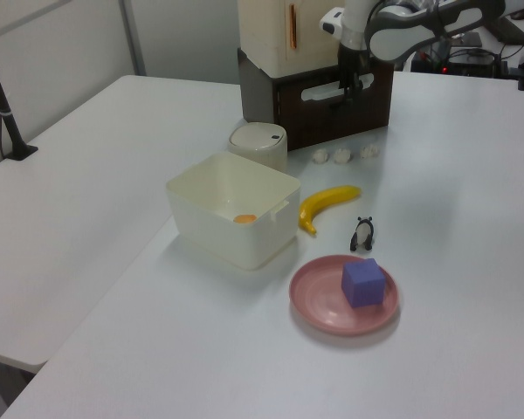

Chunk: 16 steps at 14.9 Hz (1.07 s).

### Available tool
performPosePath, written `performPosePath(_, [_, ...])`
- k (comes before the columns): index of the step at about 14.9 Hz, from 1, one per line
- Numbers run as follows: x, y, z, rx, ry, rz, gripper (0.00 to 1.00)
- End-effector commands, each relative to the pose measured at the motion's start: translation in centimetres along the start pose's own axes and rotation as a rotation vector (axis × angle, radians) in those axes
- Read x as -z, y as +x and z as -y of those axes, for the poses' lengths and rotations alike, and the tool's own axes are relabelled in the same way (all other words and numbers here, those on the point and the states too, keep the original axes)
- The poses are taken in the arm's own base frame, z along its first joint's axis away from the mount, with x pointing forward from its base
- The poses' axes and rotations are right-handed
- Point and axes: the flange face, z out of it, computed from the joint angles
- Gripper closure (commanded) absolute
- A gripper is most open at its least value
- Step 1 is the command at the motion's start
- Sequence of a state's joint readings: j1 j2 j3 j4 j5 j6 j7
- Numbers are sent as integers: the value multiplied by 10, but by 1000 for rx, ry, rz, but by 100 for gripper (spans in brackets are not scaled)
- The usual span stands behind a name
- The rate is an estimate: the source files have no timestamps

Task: Slide the drawer open
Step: 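Pull the handle outward to slide the drawer open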

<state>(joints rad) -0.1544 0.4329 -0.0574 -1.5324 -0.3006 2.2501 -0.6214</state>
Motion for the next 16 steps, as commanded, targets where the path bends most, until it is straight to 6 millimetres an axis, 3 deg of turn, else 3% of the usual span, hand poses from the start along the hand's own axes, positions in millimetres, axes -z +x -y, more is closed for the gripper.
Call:
performPosePath(1, [3,2,13,43,-4,10,61])
performPosePath(6, [9,10,45,91,26,26,64])
performPosePath(8, [17,4,60,109,37,30,64])
performPosePath(16, [63,-15,99,149,47,9,66])
